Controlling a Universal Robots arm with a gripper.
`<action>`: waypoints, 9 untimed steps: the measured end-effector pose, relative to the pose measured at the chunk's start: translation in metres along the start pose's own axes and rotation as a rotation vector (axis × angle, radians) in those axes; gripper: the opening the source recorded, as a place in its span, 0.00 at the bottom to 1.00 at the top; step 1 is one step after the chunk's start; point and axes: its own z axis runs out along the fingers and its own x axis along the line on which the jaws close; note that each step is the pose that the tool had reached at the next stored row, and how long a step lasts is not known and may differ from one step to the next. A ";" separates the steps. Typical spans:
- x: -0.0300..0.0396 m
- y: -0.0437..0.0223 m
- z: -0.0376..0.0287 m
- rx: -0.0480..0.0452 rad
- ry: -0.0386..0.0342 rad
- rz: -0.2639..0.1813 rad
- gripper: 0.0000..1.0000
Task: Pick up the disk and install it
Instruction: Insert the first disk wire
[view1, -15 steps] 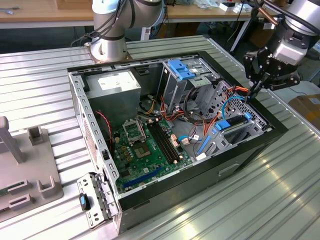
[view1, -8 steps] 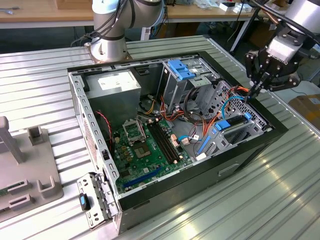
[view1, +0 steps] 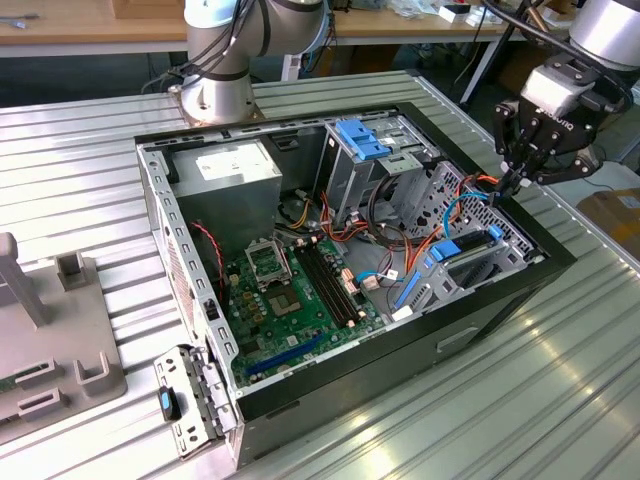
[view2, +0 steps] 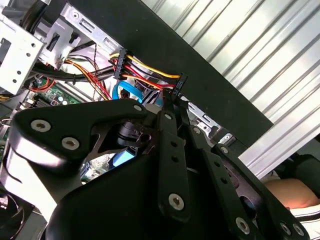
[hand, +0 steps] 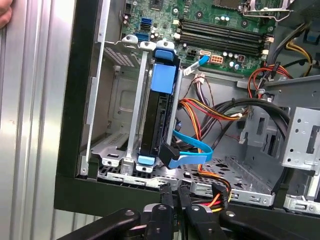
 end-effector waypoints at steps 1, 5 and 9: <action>0.0000 0.0000 0.0000 0.0000 -0.0001 0.000 0.16; 0.0029 0.0021 -0.0001 0.0013 -0.0037 0.001 0.16; 0.0069 0.0108 -0.0009 0.0078 -0.0069 0.001 0.16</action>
